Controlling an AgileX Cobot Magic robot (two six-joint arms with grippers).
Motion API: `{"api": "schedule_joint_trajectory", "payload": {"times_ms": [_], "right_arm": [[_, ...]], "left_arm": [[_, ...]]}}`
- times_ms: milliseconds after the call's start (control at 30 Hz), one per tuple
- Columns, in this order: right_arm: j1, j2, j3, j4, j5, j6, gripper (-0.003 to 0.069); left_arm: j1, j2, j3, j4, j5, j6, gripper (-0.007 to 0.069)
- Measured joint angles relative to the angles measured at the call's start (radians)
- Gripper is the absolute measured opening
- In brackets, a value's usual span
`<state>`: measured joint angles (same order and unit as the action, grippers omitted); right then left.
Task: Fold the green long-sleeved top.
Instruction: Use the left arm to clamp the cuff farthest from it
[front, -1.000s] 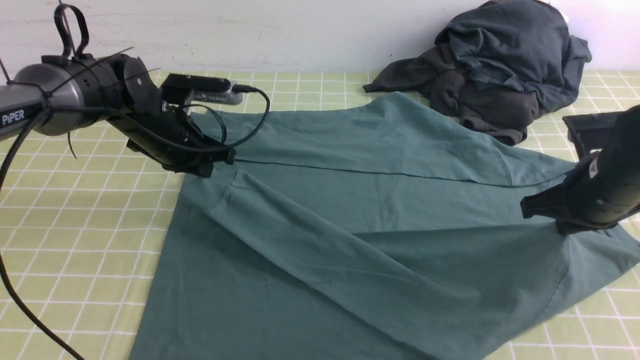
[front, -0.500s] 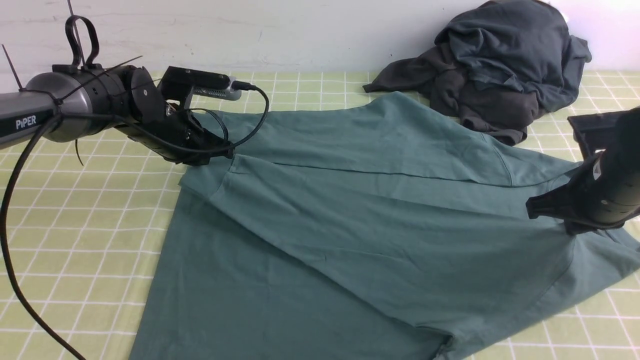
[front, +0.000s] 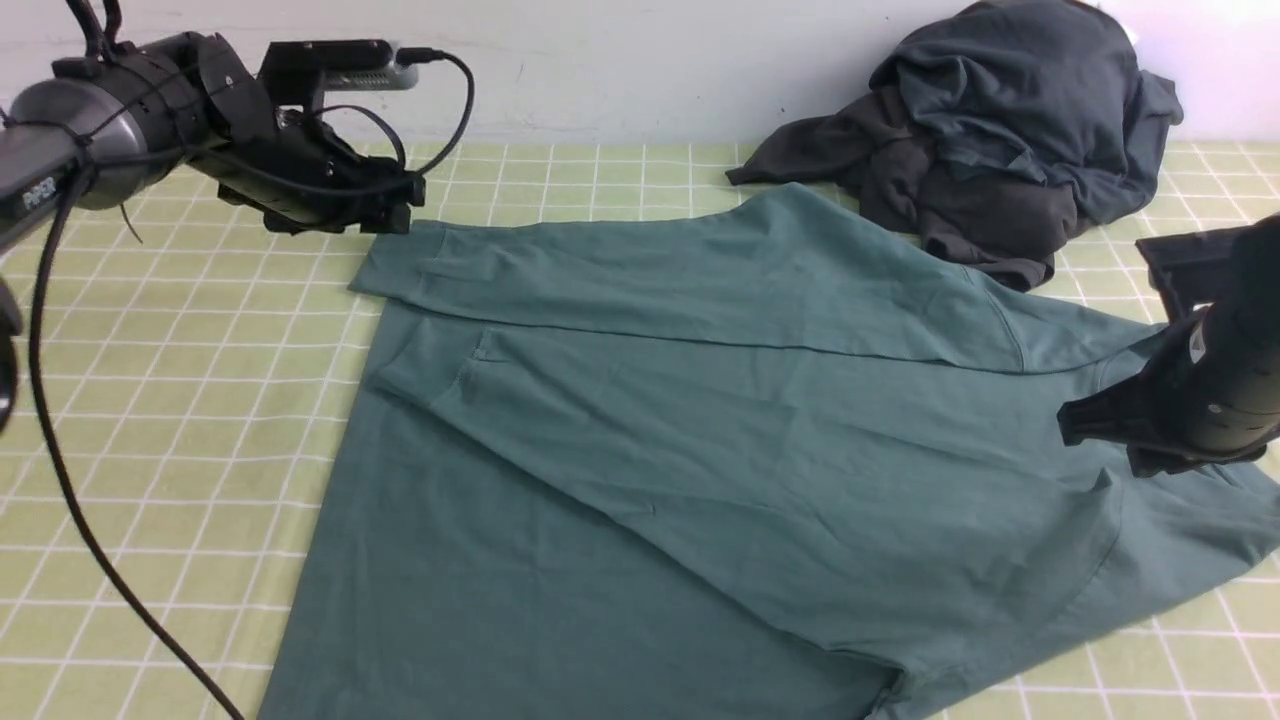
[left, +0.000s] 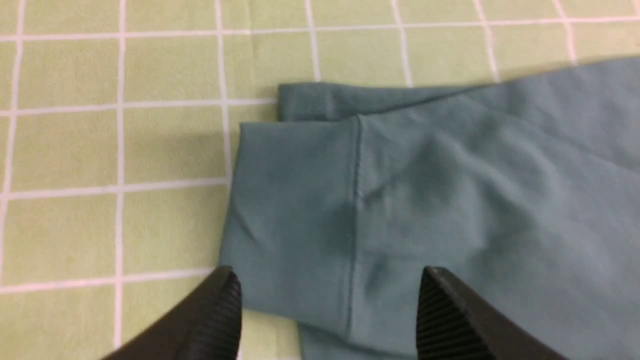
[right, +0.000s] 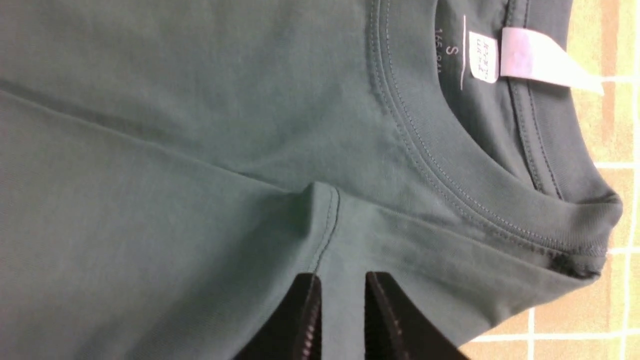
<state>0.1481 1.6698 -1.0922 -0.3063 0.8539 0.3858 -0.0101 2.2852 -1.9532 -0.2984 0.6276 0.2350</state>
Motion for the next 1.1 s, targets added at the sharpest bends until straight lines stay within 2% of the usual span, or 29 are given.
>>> {"api": "schedule_joint_trajectory", "payload": {"times_ms": [133,233,267,300,367,467,567,667,767,933,1100], "right_arm": [[0.0,0.0,0.0,0.012,0.001,-0.02,0.0134],[0.0,0.0,0.0,0.014,0.008,-0.034,0.0136],[0.0,0.0,0.0,0.014,0.011,-0.035,0.0136],[0.0,0.0,0.0,0.014,0.013,-0.039,0.0136],[0.0,0.0,0.0,0.014,0.018,-0.045,0.0136],[0.0,0.0,0.0,0.014,0.02,-0.052,0.0136],[0.0,0.0,0.0,0.014,0.021,-0.064,0.0136],[0.0,0.0,0.0,0.014,0.022,-0.068,0.0136],[0.0,0.0,0.0,0.016,0.006,-0.07,0.0136],[0.0,0.0,0.0,0.046,-0.013,-0.107,0.0136],[0.0,0.0,0.0,0.079,-0.015,-0.147,0.0136]], "left_arm": [[0.01,0.113,-0.094,0.001,0.006,-0.031,0.0385],[0.01,0.174,-0.137,0.001,0.025,-0.051,0.0261],[0.01,0.177,-0.141,0.003,0.025,-0.051,0.0241],[0.01,0.178,-0.151,0.002,0.033,-0.052,0.0162],[0.01,0.177,-0.153,0.002,0.054,-0.05,0.0062],[0.009,0.173,-0.153,0.001,0.085,-0.024,0.0011],[0.008,0.156,-0.153,0.003,0.114,-0.005,-0.0001],[0.008,0.135,-0.153,0.004,0.129,0.001,0.0],[0.009,0.133,-0.159,0.026,0.13,0.004,0.0052],[0.014,0.164,-0.159,0.082,0.123,0.001,0.0288],[0.02,0.183,-0.161,0.087,0.076,-0.021,0.041]]}}
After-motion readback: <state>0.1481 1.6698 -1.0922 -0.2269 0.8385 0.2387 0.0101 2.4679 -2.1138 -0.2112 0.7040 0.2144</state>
